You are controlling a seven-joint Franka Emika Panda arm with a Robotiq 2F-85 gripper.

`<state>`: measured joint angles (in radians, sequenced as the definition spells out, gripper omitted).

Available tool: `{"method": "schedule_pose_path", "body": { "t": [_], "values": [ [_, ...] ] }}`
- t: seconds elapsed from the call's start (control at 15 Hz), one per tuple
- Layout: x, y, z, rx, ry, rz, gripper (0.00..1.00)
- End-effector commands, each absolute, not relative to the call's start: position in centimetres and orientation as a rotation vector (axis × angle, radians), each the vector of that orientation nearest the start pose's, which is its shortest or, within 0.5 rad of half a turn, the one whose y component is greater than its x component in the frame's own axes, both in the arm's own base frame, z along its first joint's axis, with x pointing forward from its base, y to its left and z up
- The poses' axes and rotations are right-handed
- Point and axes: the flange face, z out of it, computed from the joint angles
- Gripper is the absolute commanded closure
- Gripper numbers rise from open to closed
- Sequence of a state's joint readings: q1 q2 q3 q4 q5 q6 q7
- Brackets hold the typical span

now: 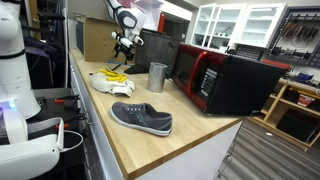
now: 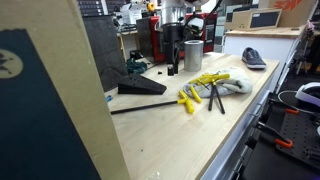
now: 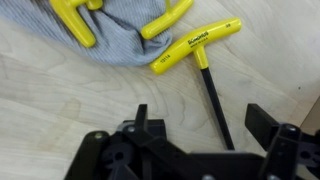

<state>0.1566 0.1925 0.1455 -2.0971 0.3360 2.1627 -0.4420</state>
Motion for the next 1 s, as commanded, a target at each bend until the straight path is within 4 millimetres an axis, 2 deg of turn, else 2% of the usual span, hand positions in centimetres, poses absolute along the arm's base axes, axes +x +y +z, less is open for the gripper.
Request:
{"method": "schedule_pose_path", "body": {
  "t": [0.0,0.13,0.33,0.53,0.93],
  "values": [
    [55.1,19.3,30.9,-2.617,-0.979,0.273,0.0],
    [54.8,19.6,31.1,-2.588,-1.135,0.314,0.0],
    [52.5,19.3,32.1,-2.595,-1.376,0.337,0.0],
    [51.3,19.2,32.3,-2.525,-1.592,0.339,0.0],
    [50.1,19.3,29.8,-2.297,-1.802,0.383,0.0]
  ]
}}
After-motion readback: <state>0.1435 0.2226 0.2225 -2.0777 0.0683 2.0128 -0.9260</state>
